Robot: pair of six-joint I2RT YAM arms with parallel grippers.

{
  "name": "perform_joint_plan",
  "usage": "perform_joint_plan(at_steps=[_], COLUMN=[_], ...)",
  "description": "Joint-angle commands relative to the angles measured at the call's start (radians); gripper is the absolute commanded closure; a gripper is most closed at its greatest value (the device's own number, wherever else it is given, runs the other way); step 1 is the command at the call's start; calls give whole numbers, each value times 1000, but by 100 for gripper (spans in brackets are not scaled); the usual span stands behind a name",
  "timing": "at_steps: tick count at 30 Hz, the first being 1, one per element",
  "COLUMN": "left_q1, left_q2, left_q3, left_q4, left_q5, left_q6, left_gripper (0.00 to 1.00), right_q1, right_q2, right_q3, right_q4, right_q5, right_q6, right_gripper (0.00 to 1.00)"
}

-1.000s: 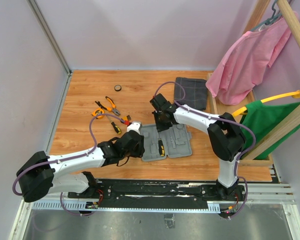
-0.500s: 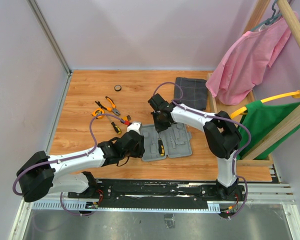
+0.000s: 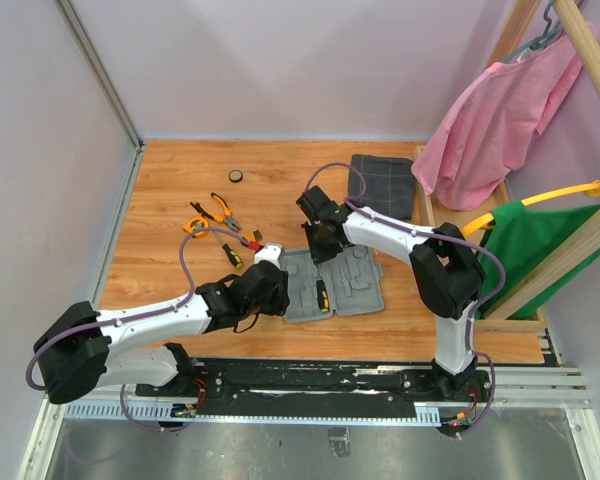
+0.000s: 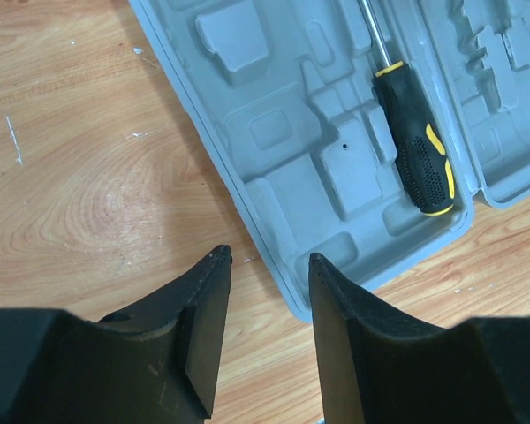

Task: Sort the tools into containers
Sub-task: Adjust the screwdriver in the storage box.

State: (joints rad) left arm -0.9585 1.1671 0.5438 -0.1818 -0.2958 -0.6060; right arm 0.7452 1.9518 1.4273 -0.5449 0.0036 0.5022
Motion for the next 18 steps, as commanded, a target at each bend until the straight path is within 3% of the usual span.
perform_joint_plan(at_steps=[1,8,18], left_q1=[4,22,118], left_q2=[-21,33,281], left_q3=[39,134,373], left_q4=[12,38,35], left_q5=[-30,-30,7], left_q6=[13,37,21], left_gripper=[55,55,54], right_q1=[-8,-6,38], right_q2=[-117,-281,-483], right_q3=[-24,-175,-460], right_q4=[-5,33,153], right_q5=[-25,-17,-59], right_q6=[-22,7,156], right_gripper=[86,85,86])
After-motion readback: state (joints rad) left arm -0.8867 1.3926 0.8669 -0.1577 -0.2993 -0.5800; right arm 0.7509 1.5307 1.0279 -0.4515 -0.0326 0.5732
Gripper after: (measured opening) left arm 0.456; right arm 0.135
